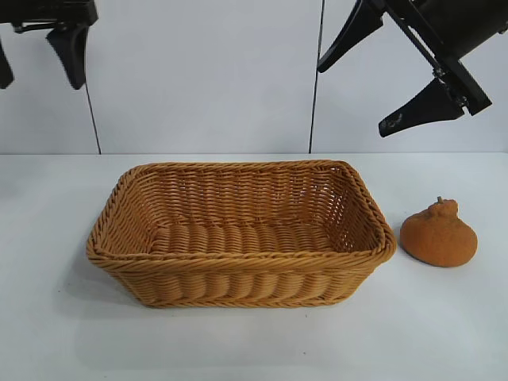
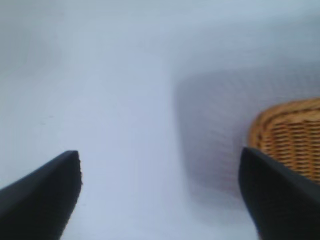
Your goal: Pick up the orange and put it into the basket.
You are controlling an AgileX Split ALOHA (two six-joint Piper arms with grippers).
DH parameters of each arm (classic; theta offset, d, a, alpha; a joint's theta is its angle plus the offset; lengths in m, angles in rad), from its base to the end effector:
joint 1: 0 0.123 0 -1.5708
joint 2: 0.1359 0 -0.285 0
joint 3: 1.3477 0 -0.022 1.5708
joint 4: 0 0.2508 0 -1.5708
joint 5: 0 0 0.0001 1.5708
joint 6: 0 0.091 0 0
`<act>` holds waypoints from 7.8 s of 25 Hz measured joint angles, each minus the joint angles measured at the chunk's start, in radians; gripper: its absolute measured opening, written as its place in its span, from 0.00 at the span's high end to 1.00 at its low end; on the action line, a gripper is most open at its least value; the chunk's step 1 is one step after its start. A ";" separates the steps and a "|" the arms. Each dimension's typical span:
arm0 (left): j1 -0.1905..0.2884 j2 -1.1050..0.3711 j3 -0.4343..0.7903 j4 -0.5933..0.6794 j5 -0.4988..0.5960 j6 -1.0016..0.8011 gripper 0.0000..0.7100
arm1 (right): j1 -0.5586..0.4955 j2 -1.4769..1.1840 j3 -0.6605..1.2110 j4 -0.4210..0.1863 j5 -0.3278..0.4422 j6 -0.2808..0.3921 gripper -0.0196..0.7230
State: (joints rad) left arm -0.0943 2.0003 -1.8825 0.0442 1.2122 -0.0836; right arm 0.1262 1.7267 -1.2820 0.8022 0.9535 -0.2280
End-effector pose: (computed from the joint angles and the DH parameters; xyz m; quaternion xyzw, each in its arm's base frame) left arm 0.4317 -0.0370 0.2919 0.0096 0.9863 0.0071 0.1645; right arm 0.3463 0.0977 0.2620 0.0192 0.9308 0.3384 0.1366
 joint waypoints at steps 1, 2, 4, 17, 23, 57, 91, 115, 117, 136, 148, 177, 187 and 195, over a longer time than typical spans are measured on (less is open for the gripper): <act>0.018 0.000 -0.001 0.006 0.001 0.000 0.14 | 0.000 0.000 0.000 0.000 -0.001 0.000 0.11; 0.036 0.000 -0.002 0.011 0.001 0.001 0.14 | 0.000 0.000 0.000 0.000 -0.002 0.000 0.11; 0.055 -0.002 -0.002 0.013 0.001 0.001 0.14 | 0.000 0.000 0.000 0.000 -0.004 0.000 0.11; 0.056 -0.364 0.435 0.010 -0.002 0.027 0.14 | 0.000 0.000 0.000 0.000 -0.004 0.000 0.11; 0.056 -0.729 0.751 0.012 0.002 0.027 0.14 | 0.000 0.000 0.000 0.000 0.006 0.000 0.11; 0.056 -1.927 1.378 -0.044 -0.146 0.004 0.14 | -0.023 -0.035 -0.209 -0.548 0.172 0.201 0.11; 0.056 -2.004 1.379 -0.044 -0.146 0.007 0.14 | -0.215 0.429 -0.191 -0.479 0.044 0.159 0.19; 0.056 -2.004 1.379 -0.044 -0.146 0.007 0.14 | -0.214 0.241 -0.519 -0.460 0.250 0.155 0.94; 0.056 -2.004 1.379 -0.044 -0.146 0.007 0.14 | -0.211 0.236 -0.524 -0.459 0.250 0.156 0.94; 0.056 -2.004 1.379 -0.044 -0.147 0.007 0.14 | 0.357 0.252 -0.524 -0.562 0.193 0.280 0.94; 0.056 -2.004 1.379 -0.044 -0.147 0.007 0.14 | 0.418 0.549 -0.524 -0.539 0.129 0.290 0.94; 0.056 -2.004 1.379 -0.044 -0.147 0.007 0.14 | 0.311 0.401 -0.873 -0.895 0.259 0.372 0.12; 0.056 -2.004 1.379 -0.044 -0.147 0.007 0.14 | -0.020 0.401 -0.873 -0.934 0.259 0.338 0.12; 0.056 -2.004 1.379 -0.044 -0.147 0.007 0.14 | -0.161 0.381 -0.800 -0.861 0.259 0.319 0.12</act>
State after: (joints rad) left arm -0.0387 -0.0041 -0.5032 0.0000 1.0653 -0.0764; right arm -0.0352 2.1076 -2.0822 -0.0590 1.2123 0.0905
